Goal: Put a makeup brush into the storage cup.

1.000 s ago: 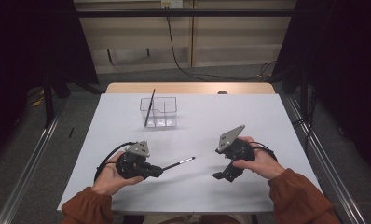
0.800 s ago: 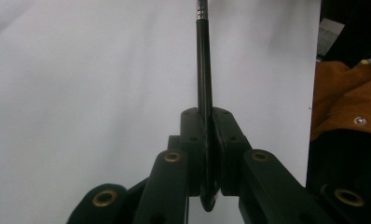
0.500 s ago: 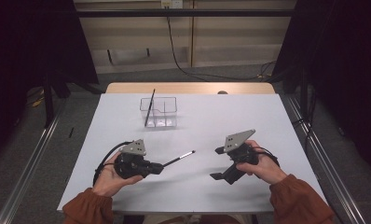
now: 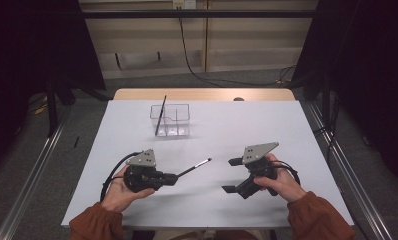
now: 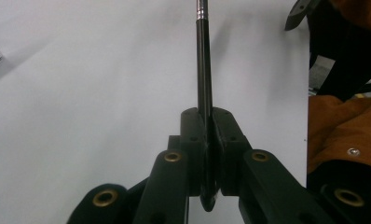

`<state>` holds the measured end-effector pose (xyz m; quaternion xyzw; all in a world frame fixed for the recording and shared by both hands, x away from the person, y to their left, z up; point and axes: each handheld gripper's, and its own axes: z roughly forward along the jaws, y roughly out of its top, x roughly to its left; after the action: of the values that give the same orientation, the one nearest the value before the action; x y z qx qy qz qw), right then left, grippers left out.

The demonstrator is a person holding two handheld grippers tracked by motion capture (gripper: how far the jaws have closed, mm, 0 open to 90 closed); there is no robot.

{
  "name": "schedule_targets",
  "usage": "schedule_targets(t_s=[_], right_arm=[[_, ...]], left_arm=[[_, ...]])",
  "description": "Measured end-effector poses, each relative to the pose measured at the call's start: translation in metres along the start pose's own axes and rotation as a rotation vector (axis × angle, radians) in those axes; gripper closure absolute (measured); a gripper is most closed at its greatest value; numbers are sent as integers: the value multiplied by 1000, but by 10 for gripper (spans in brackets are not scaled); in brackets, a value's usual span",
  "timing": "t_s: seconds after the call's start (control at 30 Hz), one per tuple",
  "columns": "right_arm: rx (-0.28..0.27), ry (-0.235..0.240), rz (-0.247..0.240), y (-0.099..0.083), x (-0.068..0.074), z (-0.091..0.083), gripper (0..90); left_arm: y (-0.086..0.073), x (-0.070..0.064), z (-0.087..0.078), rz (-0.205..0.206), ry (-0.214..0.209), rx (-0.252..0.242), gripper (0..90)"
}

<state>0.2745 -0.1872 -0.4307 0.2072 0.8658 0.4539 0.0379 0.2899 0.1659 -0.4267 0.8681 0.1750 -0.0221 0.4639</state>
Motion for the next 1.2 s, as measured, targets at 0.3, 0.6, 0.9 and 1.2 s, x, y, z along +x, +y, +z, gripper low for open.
schedule_targets(t_s=[0.3, 0.6, 0.9, 1.2], right_arm=[[-118, 5, 1, -1, 5, 4, 82], [-200, 17, 7, -4, 6, 7, 82], [-239, 26, 17, -1, 8, 6, 85], [-278, 53, 27, 3, 11, 6, 98]], left_arm=[[2, -4, 1, 16, 17, -41, 842], [4, -7, 5, 38, 8, -111, 842], [6, -10, 11, 43, -5, -178, 841], [6, -12, 16, 48, -16, -219, 841]])
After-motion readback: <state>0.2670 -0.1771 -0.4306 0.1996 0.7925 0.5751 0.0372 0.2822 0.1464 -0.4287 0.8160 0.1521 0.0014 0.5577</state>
